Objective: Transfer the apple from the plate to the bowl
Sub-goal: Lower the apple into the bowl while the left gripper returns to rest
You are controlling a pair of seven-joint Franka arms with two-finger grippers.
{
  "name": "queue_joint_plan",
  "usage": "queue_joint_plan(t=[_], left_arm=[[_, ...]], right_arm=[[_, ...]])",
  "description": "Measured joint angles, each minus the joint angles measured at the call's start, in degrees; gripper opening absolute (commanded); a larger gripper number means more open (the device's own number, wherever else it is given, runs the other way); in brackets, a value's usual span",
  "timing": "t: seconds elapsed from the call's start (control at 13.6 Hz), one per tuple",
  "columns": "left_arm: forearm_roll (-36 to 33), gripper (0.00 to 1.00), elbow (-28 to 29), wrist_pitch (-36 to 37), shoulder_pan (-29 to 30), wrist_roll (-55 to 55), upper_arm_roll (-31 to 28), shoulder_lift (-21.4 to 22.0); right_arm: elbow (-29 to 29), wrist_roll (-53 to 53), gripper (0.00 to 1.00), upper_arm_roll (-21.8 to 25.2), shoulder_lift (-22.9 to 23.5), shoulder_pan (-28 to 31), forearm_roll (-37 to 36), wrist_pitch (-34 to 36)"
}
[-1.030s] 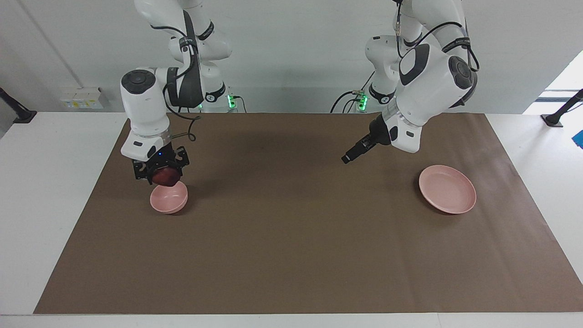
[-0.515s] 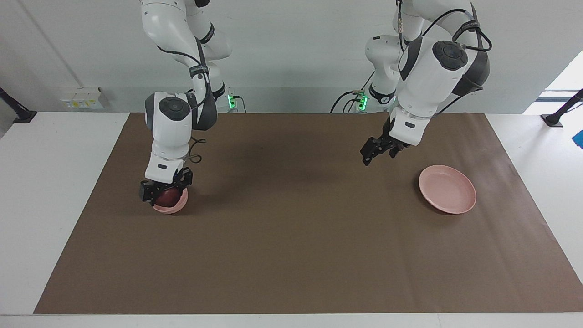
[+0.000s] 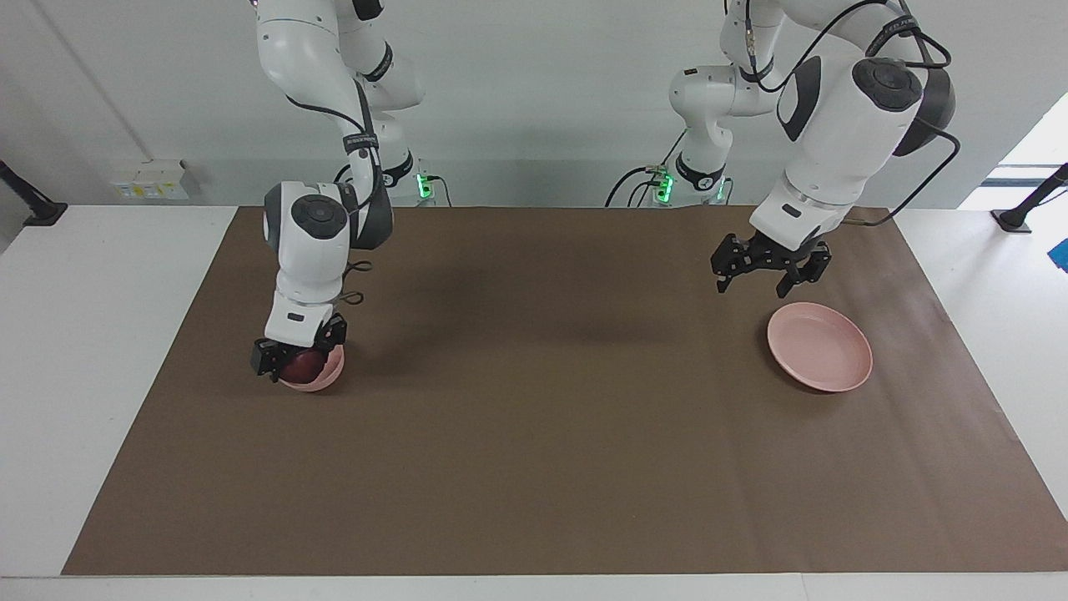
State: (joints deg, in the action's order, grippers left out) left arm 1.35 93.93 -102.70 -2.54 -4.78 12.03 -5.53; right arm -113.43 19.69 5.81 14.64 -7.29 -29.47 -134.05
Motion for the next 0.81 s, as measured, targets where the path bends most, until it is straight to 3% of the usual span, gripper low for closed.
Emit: queue_joint_plan(t=[0.37,0.52,0.66,0.81], left_arm=[[-0.22,1.00,0.00,0.97,0.74,1.06,-0.07,0.90],[-0.27,1.00,-0.01,1.83,0.98,1.06,-0.98,0.98],[-0.27,1.00,-0.06,2.29,0.12,1.92,-4.40,1.76],[-0.27,1.00,-0.11,3.08,-5.15,4.83,-12.11,3.32]], right_arm=[[-1.20,0.00,0.00,0.00,0.78,0.54,-0.01,-0.27],[-1.64,0.00,0.05,0.01,1.02,1.05,-0.04,-0.87],[-1.87,0.00,0.06,0.00,1.03,1.14,-0.04,-1.26],[-1.95,0.00,0.06,-0.03,1.04,1.14,-0.04,-1.28]])
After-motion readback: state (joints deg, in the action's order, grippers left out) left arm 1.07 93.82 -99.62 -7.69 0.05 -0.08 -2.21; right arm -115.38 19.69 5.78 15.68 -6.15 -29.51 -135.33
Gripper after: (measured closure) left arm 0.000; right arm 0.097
